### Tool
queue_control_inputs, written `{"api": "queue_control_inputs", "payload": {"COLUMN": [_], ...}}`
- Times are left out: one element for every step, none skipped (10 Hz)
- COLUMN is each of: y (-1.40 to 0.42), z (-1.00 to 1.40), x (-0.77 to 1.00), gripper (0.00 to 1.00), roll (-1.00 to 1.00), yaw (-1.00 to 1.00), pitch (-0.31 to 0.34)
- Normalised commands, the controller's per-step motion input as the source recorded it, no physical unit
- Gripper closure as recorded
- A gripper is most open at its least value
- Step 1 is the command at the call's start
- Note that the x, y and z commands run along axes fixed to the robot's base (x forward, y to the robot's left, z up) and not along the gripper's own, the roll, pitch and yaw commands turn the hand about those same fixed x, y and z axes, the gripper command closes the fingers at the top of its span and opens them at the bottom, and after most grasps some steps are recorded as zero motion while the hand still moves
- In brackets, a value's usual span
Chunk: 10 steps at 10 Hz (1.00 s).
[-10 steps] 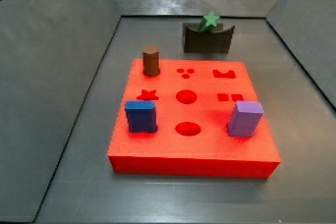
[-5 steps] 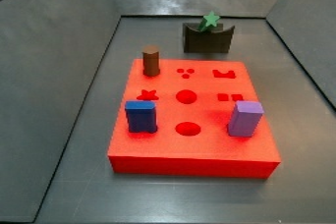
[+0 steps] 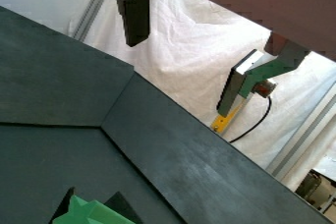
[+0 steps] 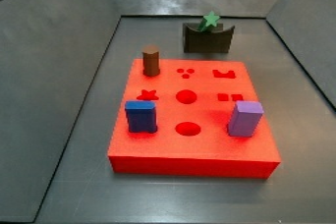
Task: Pick up the star object. Move up. Place the star object on the fixture. Regrasp the star object. Move to above the board. Insert the star object.
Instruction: Regrasp the star object.
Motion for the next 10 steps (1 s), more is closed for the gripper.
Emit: {"api": "queue_control_inputs", "payload": {"y": [-0.05,-0.05,-0.05,-0.05,0.04,0.05,0.04,0.03,0.02,0.02], "z": [-0.03,-0.03,-0.03,-0.03,-1.00,-1.00,-1.00,-1.00,-1.00,-1.00], "x": [0.41,0.41,0.41,0.41,0.15,0.15,0.17,0.18,0.19,0.20], "gripper": [0.00,0.00,0.00,0.00,0.00,0.00,0.00,0.00,0.00,0.00], "roll": [0.13,0.13,0.13,0.13,0.14,0.15,0.15,0.13,0.12,0.12], "yaw": [0.10,0.10,0.10,0.10,0.17,0.17,0.18,0.18,0.16,0.15], "pitch": [0.065,0.065,0.065,0.065,0.095,0.092,0.057,0.042,0.031,0.013]}}
